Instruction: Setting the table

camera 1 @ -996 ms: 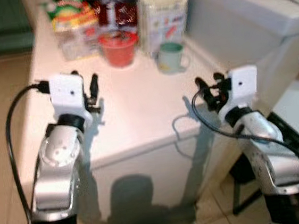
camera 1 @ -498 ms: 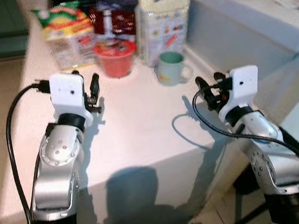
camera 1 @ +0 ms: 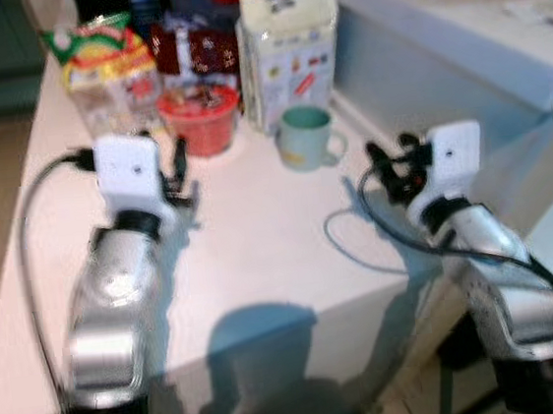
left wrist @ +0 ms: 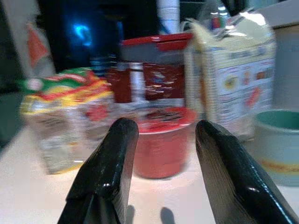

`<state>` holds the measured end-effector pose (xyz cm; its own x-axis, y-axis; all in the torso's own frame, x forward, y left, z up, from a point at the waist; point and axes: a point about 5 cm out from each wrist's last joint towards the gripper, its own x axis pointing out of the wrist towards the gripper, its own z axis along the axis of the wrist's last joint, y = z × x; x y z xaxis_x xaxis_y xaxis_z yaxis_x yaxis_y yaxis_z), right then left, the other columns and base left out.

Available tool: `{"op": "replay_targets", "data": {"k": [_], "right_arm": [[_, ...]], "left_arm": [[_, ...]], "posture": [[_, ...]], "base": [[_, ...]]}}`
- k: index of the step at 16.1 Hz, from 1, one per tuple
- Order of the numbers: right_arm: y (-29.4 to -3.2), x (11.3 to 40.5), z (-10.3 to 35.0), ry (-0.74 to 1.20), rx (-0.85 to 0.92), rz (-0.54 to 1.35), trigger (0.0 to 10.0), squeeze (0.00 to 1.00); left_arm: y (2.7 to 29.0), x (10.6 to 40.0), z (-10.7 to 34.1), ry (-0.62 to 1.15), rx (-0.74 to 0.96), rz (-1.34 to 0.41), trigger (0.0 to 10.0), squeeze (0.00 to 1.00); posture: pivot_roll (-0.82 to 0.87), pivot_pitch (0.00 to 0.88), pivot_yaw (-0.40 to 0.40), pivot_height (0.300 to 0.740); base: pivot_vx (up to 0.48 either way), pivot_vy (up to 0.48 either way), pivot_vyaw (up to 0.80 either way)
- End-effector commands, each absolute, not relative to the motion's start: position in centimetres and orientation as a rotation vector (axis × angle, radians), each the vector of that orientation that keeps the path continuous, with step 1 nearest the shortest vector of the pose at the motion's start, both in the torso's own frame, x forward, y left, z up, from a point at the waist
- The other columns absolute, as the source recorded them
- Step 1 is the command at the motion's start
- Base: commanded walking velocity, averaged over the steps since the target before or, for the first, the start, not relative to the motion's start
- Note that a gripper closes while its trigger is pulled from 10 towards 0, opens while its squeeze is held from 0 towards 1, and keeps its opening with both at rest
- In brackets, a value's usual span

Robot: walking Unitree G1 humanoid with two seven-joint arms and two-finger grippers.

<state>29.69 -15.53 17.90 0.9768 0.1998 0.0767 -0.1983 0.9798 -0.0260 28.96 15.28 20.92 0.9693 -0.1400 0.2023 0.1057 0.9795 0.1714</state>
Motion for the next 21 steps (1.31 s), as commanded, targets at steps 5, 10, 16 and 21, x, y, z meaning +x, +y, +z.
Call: {"op": "replay_targets", "data": {"k": [5, 10, 16, 21], "right_arm": [[-15.4, 29.5, 17.8, -0.065, 0.002, 0.220, 10.0, 0.00], [-15.6, 29.7, 17.5, -0.049, -0.005, 0.193, 10.0, 0.00], [-16.2, 33.5, 16.6, 0.020, 0.033, 0.261, 10.0, 1.00], [-15.6, 37.5, 17.0, 0.043, 0.025, 0.346, 10.0, 1.00]], "left_arm": [[16.3, 28.8, 20.5, -0.179, 0.169, -0.066, 10.0, 0.00], [16.1, 29.0, 20.6, -0.171, 0.173, -0.072, 10.0, 0.00], [15.6, 29.3, 20.5, -0.148, 0.181, -0.142, 10.0, 0.00], [14.1, 28.0, 20.4, -0.123, 0.141, -0.359, 10.0, 0.00]], "posture": [[0.08, 0.000, -0.054, 0.740], [0.08, 0.000, -0.053, 0.740], [0.08, 0.000, -0.038, 0.740], [0.11, 0.000, -0.050, 0.740]], "base": [[0.000, 0.000, 0.00], [0.000, 0.000, 0.00], [0.000, 0.000, 0.00], [0.000, 0.000, 0.00]]}}
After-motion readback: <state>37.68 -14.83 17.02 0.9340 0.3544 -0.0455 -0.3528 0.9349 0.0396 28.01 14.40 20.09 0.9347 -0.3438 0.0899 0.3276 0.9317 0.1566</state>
